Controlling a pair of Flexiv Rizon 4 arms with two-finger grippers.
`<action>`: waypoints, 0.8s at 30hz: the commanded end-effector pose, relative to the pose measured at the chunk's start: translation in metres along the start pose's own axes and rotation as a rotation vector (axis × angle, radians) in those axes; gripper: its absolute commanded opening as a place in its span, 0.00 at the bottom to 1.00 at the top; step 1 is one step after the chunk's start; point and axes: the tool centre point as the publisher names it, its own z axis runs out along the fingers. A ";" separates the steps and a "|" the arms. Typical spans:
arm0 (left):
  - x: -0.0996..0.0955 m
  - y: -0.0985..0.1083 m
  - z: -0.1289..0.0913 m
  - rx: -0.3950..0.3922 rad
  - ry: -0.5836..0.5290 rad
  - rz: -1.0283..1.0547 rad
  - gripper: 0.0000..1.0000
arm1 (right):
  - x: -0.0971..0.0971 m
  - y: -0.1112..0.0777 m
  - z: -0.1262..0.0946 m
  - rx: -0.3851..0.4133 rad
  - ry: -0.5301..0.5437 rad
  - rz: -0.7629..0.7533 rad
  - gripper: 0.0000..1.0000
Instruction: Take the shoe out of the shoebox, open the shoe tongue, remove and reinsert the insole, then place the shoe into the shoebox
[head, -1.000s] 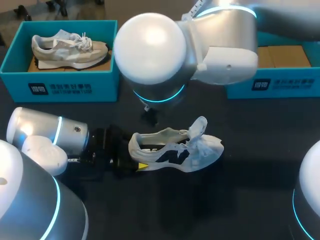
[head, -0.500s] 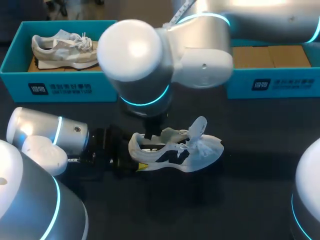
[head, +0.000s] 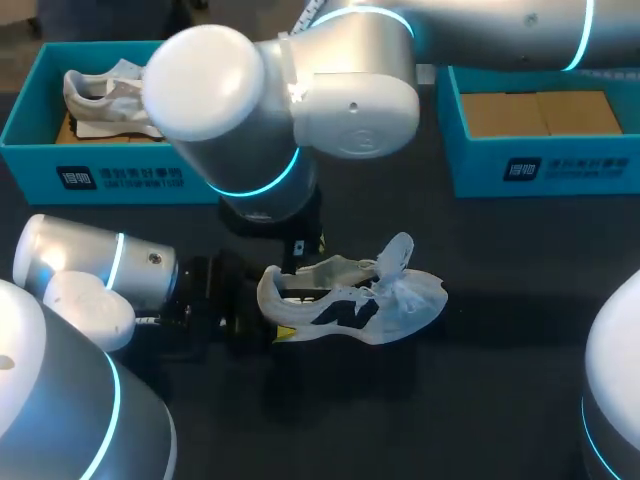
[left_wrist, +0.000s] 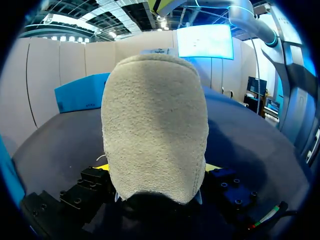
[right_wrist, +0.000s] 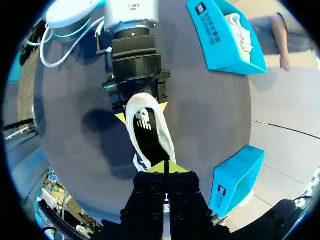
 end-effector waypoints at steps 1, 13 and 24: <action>0.000 0.004 0.004 -0.004 -0.001 -0.001 0.00 | 0.001 0.001 0.000 0.003 -0.002 0.001 0.00; 0.000 0.004 0.004 -0.004 -0.001 -0.001 0.00 | 0.010 0.009 0.038 -0.060 0.086 -0.076 0.00; 0.000 0.004 0.004 -0.004 -0.001 -0.001 0.00 | 0.016 0.005 0.085 -0.107 0.170 -0.175 0.00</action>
